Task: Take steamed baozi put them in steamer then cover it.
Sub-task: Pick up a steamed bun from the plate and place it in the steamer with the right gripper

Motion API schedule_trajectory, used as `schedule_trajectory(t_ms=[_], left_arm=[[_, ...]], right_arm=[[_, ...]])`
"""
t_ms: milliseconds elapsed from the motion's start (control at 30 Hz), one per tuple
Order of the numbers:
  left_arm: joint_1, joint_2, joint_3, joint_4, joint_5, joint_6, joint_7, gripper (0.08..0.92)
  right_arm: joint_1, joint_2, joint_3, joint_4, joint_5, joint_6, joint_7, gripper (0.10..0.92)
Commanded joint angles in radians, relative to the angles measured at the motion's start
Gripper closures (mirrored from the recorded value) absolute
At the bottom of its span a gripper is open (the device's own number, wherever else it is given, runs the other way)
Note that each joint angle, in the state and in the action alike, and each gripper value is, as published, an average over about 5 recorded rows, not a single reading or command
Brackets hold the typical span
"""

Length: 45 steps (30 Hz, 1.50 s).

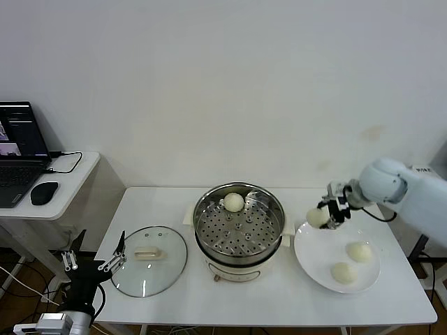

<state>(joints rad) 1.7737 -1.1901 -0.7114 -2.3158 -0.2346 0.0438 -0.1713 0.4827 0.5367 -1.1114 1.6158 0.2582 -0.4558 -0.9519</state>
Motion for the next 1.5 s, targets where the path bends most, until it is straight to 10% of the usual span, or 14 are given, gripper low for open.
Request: schedule_trajectory(t_ms=[33,633,1267,1500], left_arm=[[-0.005,0.004,-0.008,0.001,-0.005,0.0,0.001,0.177],[-0.024,-0.007,-0.041,0.004,-0.007,-0.002,0.001,0.177],[-0.021,-0.018,-0.039,0.005,-0.009,-0.006,0.001,0.177],[-0.021,-0.019,-0.038,0.002,-0.009,-0.005,0.0,0.177]], right_arm=[[0.291,0.176,-0.161,0.085,0.259,-0.114,0.066,0.407],[0.038,0.656,-0.159,-0.159,0.396,-0.27,0.298,0.399],[-0.054,0.694,-0.186,-0.231,0.348,-0.271,0.315,0.396],[-0.003,0.625,-0.169,-0.175,0.341,-0.27,0.275,0.254]])
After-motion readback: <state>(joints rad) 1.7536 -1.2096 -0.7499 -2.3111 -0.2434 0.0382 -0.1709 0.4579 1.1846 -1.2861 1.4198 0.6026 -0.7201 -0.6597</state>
